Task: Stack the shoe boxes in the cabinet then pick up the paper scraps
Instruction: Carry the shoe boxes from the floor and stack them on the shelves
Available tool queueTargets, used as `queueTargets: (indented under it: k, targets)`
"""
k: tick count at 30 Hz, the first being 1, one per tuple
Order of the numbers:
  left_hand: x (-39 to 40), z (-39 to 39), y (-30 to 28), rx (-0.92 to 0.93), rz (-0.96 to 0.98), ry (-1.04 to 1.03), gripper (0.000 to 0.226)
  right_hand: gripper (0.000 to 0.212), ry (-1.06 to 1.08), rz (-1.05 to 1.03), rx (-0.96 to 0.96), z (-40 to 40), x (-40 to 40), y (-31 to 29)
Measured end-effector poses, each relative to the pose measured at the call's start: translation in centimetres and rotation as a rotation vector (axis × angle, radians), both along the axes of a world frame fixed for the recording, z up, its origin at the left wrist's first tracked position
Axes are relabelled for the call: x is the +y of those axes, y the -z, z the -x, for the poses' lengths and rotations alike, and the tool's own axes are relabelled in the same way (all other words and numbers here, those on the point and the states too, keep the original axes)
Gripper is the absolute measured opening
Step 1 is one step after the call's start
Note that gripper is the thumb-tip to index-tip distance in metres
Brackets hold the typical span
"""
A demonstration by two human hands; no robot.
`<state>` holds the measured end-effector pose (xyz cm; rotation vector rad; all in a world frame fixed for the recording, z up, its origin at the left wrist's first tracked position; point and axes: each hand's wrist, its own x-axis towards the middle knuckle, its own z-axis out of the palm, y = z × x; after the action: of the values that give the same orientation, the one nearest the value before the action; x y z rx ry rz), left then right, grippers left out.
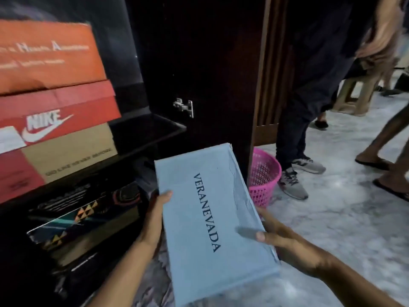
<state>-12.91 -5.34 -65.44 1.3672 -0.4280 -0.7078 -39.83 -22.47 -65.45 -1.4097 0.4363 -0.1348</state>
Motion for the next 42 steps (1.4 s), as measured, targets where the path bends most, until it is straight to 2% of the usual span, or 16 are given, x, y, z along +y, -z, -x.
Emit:
queueTargets:
  k: [4, 7, 13, 14, 18, 21, 22, 23, 25, 27, 30, 32, 34, 36, 38, 42]
  targets:
    - [-0.3, -4.7, -4.4, -0.098, -0.003, -0.228, 0.039, 0.067, 0.044, 0.007, -0.042, -6.2, 0.9, -1.4]
    - [-1.3, -7.6, -7.3, -0.108, -0.064, -0.265, 0.063, 0.053, 0.225, -0.121, -0.121, -11.0, 0.3, -2.8]
    - [-2.6, -10.2, -9.6, -0.145, -0.059, -0.197, 0.048, 0.041, 0.373, -0.185, -0.107, -20.1, -1.4, -7.0]
    - [-2.6, -10.4, -9.7, -0.146, -0.061, -0.204, 0.048, 0.041, 0.380, -0.185, -0.088, -21.4, -1.7, -7.9]
    - [-2.4, -11.4, -9.5, -0.161, 0.016, -0.226, 0.020, 0.041, 0.384, -0.166, -0.058, -26.4, -3.0, -10.5]
    - [-2.7, -12.3, -9.2, -0.211, -0.007, -0.223, 0.019, 0.052, 0.415, -0.174, -0.112, -30.1, -4.4, -10.9]
    - [-2.9, -12.8, -9.1, -0.222, -0.032, -0.234, 0.024, 0.059, 0.442, -0.171, -0.142, -31.3, -4.8, -10.8]
    - [-3.2, -13.3, -9.0, -0.241, -0.047, -0.236, 0.043, 0.064, 0.469, -0.157, -0.169, -32.4, -5.1, -10.5]
    - [-3.8, -14.0, -9.1, -0.263, -0.047, -0.241, 0.071, 0.069, 0.493, -0.096, -0.212, -34.5, -5.5, -9.7]
    - [-4.5, -14.4, -9.4, -0.255, -0.047, -0.256, 0.067, 0.085, 0.493, 0.007, -0.206, -36.6, -6.2, -8.4]
    - [-5.4, -15.4, -9.5, -0.235, -0.066, -0.280, 0.054, 0.110, 0.481, 0.255, -0.064, -39.3, -7.9, -6.8]
    - [-5.8, -15.7, -9.5, -0.244, -0.086, -0.288, 0.060, 0.119, 0.399, 0.404, 0.032, -40.3, -8.4, -7.0]
    - [-5.9, -16.0, -9.2, -0.246, -0.113, -0.267, 0.079, 0.106, 0.307, 0.525, 0.077, -41.1, -8.8, -7.3]
    - [-6.1, -16.3, -8.8, -0.241, -0.169, -0.268, 0.088, 0.078, 0.242, 0.639, 0.096, -41.5, -8.9, -7.4]
    - [-6.0, -16.4, -8.5, -0.263, -0.202, -0.335, 0.070, 0.061, 0.217, 0.683, 0.093, -41.2, -8.4, -6.9]
    - [-5.7, -15.9, -6.4, -0.258, -0.142, -0.505, 0.039, 0.064, 0.187, 0.702, 0.046, -37.6, -6.5, -5.7]
